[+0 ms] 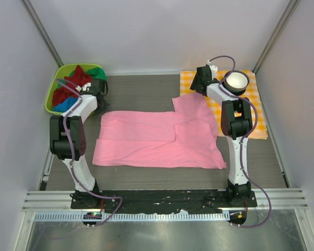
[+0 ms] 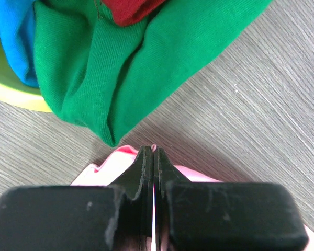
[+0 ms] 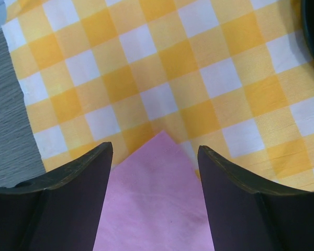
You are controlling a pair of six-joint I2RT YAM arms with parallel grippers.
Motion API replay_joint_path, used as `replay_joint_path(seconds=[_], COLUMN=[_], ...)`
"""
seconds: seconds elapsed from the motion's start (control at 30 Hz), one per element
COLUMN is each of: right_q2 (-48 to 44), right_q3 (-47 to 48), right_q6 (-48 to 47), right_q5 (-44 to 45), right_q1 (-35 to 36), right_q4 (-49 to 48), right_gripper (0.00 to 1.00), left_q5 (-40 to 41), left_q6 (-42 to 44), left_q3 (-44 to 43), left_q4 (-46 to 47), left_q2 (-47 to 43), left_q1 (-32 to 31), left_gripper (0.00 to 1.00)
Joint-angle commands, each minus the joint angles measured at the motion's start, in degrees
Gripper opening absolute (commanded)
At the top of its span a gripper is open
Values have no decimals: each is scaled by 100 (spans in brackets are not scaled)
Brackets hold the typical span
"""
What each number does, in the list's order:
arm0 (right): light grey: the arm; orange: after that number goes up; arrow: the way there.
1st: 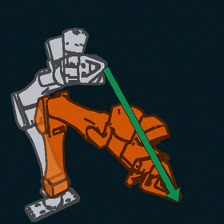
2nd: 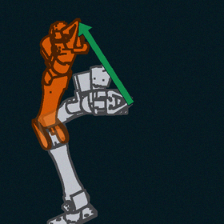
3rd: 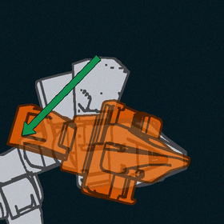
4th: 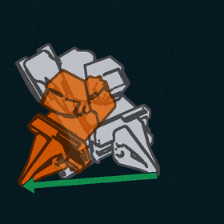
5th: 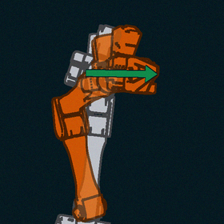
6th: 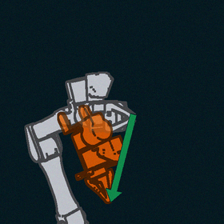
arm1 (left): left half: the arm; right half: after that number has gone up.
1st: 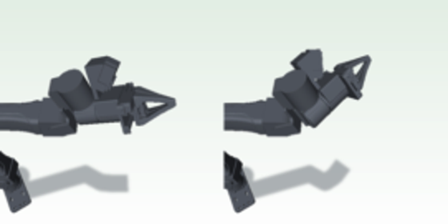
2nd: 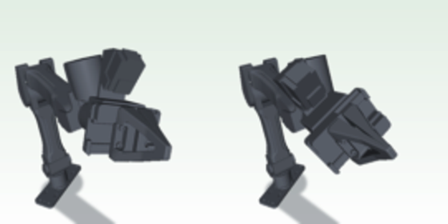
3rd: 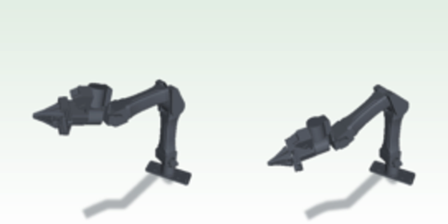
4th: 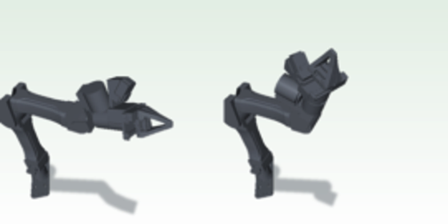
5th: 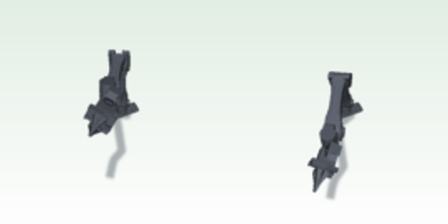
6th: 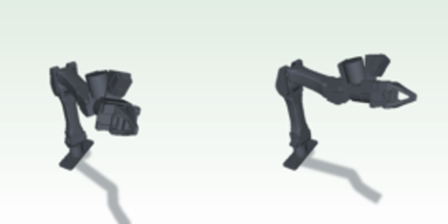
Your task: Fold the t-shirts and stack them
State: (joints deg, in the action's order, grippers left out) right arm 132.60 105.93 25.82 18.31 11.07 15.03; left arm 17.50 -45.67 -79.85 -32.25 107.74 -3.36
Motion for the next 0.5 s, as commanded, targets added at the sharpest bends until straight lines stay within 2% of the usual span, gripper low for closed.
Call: replay_joint_path(seconds=[0.0, 0.07, 0.27, 0.47], right_q2=[108, 144, 179, 302], right_q3=[375, 393, 332, 323], right_q6=[28, 28, 98, 142], right_q5=[85, 51, -29, -151], right_q1=[-61, -70, -96, -105], right_q4=[-79, -70, -61, -52], right_gripper=[69, 68, 54, 53], left_q5=[-18, 25, 52, 43], left_q6=[-74, -56, -30, -65], left_q3=[75, 93, 102, 154], left_q4=[210, 210, 210, 237], left_q2=[-324, -333, -289, -271], left_q1=[-16, -16, -16, -16], left_gripper=[0, 0, 0, 0])
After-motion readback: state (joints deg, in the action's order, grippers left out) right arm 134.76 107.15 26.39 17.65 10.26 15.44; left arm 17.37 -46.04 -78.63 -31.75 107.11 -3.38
